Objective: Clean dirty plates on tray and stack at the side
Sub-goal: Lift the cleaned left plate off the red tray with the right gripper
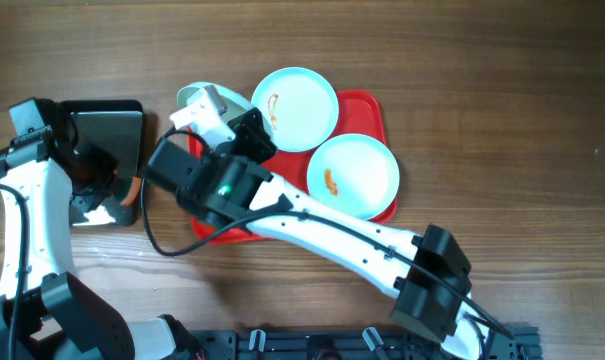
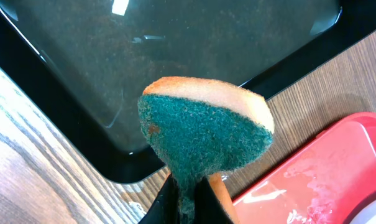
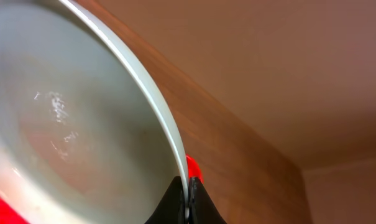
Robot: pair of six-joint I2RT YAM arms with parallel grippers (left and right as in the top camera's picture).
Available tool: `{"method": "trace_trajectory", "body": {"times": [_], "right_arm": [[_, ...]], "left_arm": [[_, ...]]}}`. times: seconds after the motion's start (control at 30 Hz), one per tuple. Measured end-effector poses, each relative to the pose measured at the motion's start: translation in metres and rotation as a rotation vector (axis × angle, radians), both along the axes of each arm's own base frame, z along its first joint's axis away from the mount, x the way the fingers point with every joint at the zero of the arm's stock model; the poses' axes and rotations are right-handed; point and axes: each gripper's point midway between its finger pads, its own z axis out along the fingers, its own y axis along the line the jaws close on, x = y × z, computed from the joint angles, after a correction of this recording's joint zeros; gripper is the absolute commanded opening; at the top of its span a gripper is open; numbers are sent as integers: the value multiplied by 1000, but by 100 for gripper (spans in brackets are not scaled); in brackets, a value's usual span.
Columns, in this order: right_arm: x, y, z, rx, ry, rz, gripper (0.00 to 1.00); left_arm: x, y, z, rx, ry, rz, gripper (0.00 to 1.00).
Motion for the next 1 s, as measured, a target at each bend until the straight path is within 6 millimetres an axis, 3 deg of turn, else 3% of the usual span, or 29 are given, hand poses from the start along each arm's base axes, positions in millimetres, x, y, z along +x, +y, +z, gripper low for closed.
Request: {"method": "trace_trajectory", "body": {"times": [0.33,1.0], "right_arm": [[0,-6,12,-44,-66,-32,4],[1,-10,18,-69,-96,-48,4]], "left_arm": [[0,0,0,0,0,0,4],[0,0,0,0,0,0,4]]}}
